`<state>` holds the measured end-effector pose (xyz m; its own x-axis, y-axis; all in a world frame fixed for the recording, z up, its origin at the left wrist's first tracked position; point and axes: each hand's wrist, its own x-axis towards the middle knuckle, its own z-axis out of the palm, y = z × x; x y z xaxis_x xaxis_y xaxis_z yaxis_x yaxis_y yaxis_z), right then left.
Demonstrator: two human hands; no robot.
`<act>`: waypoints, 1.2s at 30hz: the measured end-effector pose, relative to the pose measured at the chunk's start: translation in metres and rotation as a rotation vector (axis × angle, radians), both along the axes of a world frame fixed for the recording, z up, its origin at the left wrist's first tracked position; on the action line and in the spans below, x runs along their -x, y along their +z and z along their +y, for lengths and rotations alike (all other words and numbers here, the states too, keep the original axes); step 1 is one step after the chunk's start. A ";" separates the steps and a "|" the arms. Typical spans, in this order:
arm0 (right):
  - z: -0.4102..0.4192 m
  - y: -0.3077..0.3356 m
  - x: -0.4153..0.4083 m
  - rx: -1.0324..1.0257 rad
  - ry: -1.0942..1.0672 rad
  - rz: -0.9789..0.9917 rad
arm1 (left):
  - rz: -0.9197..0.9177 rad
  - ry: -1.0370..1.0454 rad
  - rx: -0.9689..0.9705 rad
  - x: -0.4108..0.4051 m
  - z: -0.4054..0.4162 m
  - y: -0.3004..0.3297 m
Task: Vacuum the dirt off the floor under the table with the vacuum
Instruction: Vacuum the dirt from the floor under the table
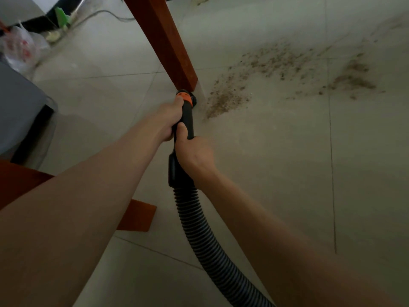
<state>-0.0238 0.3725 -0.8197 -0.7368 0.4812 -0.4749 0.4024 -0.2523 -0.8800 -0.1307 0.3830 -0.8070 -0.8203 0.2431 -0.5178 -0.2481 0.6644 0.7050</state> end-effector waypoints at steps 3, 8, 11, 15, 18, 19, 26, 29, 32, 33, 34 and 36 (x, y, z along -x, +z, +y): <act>0.005 -0.003 0.009 0.026 -0.022 0.011 | 0.014 -0.011 0.014 0.005 0.007 0.000; 0.008 -0.009 0.014 0.013 -0.037 0.010 | 0.023 -0.019 0.009 0.008 0.009 -0.003; 0.005 -0.009 0.009 -0.018 0.004 0.001 | 0.011 -0.020 -0.009 0.005 0.005 -0.003; -0.004 -0.004 -0.001 0.006 0.041 -0.001 | 0.022 -0.049 0.006 -0.004 -0.005 -0.001; -0.014 0.000 -0.012 0.030 0.051 -0.011 | 0.020 -0.051 0.012 -0.012 -0.015 0.001; -0.017 0.001 -0.015 0.037 0.049 -0.016 | 0.014 -0.051 0.017 -0.016 -0.019 0.001; -0.041 0.007 -0.048 0.085 0.034 -0.036 | -0.018 -0.023 0.040 -0.045 -0.044 0.002; -0.049 0.007 -0.061 0.107 0.033 -0.032 | 0.001 -0.021 0.057 -0.056 -0.053 0.002; -0.052 0.009 -0.072 0.149 0.031 -0.030 | 0.013 -0.032 0.055 -0.066 -0.059 0.003; -0.052 0.010 -0.075 0.159 0.026 -0.035 | 0.012 -0.043 0.058 -0.070 -0.060 0.003; -0.051 0.011 -0.079 0.160 0.021 -0.041 | 0.009 -0.056 0.063 -0.074 -0.060 0.002; -0.051 0.011 -0.084 0.141 0.010 -0.047 | 0.000 -0.083 0.065 -0.081 -0.057 0.003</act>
<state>0.0605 0.3215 -0.8083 -0.7166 0.3995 -0.5717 0.4458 -0.3680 -0.8160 -0.0495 0.3263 -0.8044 -0.7988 0.2761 -0.5346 -0.1905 0.7268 0.6599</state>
